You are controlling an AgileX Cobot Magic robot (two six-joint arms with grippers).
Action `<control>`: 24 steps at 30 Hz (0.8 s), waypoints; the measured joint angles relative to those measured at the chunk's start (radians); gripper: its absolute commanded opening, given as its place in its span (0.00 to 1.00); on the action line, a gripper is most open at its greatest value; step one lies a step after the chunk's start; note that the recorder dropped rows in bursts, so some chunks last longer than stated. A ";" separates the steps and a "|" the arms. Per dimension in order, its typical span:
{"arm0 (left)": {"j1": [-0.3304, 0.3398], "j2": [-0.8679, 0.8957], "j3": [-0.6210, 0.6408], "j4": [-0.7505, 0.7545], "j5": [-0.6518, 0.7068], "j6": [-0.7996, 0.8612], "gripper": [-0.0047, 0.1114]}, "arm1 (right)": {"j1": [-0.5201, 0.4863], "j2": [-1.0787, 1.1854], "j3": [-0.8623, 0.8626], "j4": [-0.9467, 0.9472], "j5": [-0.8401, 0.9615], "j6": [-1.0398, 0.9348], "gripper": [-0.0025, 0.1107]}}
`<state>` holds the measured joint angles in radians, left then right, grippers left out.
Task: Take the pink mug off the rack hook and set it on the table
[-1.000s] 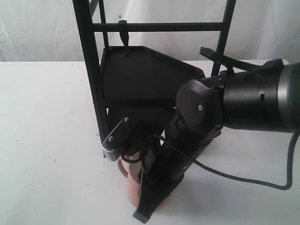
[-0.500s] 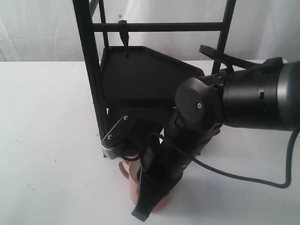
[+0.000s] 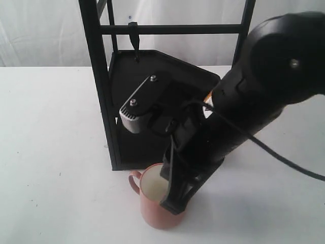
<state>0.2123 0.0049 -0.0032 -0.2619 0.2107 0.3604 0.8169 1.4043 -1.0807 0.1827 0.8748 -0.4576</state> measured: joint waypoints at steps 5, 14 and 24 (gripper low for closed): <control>0.000 0.000 0.000 0.000 0.000 0.000 0.04 | 0.000 -0.122 0.017 -0.176 0.023 0.156 0.02; 0.000 0.000 0.000 0.000 0.000 0.000 0.04 | -0.178 -0.264 0.150 -0.696 0.028 0.520 0.02; 0.000 0.000 0.000 0.000 0.000 0.000 0.04 | -0.742 -0.140 0.264 -0.508 -0.185 0.806 0.02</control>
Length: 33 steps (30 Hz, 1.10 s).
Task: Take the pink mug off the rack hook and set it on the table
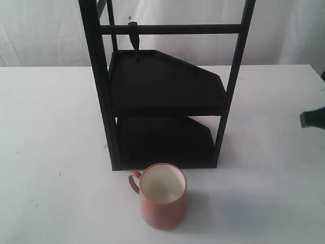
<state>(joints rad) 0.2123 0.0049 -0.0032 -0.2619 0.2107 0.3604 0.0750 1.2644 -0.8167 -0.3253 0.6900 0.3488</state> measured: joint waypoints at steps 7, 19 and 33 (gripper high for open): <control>0.000 0.000 0.000 0.000 0.000 0.000 0.04 | -0.065 -0.048 0.240 0.212 -0.211 -0.041 0.02; 0.000 0.000 0.000 0.000 0.000 0.000 0.04 | -0.065 -0.594 0.542 0.354 -0.414 0.010 0.02; 0.000 0.000 0.000 0.000 0.000 0.000 0.04 | -0.061 -0.818 0.547 0.406 -0.347 0.077 0.02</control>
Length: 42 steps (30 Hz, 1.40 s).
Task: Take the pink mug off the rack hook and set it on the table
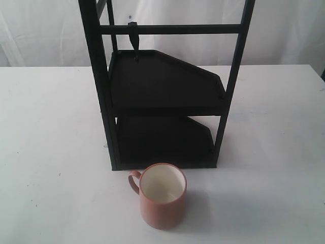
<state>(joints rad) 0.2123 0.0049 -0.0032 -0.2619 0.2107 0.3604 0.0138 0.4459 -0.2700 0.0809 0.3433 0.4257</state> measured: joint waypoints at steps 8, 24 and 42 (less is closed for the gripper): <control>0.000 0.000 0.000 0.000 0.000 0.000 0.04 | 0.006 -0.003 0.000 0.006 0.002 0.002 0.02; 0.000 0.000 0.000 0.000 0.000 0.000 0.04 | -0.102 -0.440 0.144 -0.333 -0.130 -0.010 0.02; 0.000 0.000 0.000 0.000 -0.004 0.000 0.04 | -0.102 -0.441 0.265 -0.063 -0.143 -0.486 0.02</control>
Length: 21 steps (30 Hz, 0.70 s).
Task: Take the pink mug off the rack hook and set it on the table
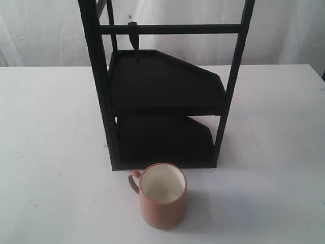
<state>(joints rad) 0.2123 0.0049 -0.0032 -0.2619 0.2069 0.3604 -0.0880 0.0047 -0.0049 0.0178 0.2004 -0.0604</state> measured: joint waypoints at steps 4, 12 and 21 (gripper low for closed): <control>0.000 0.000 0.000 0.000 0.000 0.001 0.04 | 0.000 0.000 0.004 0.007 0.099 -0.009 0.02; 0.000 0.000 0.000 0.000 0.000 0.001 0.04 | 0.000 0.000 0.004 0.007 0.114 -0.010 0.02; 0.000 0.000 0.000 0.000 0.000 0.001 0.04 | 0.000 0.000 0.004 0.007 0.114 -0.012 0.02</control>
<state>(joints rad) 0.2123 0.0049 -0.0032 -0.2619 0.2069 0.3610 -0.0880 0.0047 -0.0012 0.0246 0.3146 -0.0721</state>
